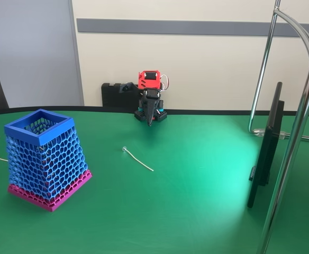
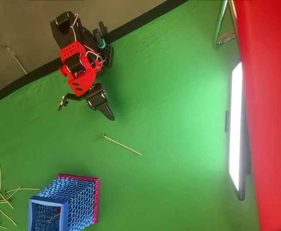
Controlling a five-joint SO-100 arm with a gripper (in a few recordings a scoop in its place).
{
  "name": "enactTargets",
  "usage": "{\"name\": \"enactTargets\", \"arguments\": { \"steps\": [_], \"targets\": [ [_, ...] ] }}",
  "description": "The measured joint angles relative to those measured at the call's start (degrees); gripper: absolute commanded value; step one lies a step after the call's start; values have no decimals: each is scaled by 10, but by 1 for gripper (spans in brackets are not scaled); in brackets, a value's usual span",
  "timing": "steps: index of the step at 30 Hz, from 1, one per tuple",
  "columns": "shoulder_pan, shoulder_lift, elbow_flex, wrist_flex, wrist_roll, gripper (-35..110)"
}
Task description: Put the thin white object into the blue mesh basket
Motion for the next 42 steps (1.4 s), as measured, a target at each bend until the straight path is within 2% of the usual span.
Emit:
{"name": "enactTargets", "arguments": {
  "steps": [9, 33, 35, 40, 42],
  "targets": [
    [-28, 0, 0, 5, -43, 1],
    [-27, 0, 0, 5, -24, 1],
    [-26, 0, 0, 5, -28, 5],
    [3, 0, 0, 21, -105, 9],
    [24, 0, 0, 57, -219, 3]
  ]
}}
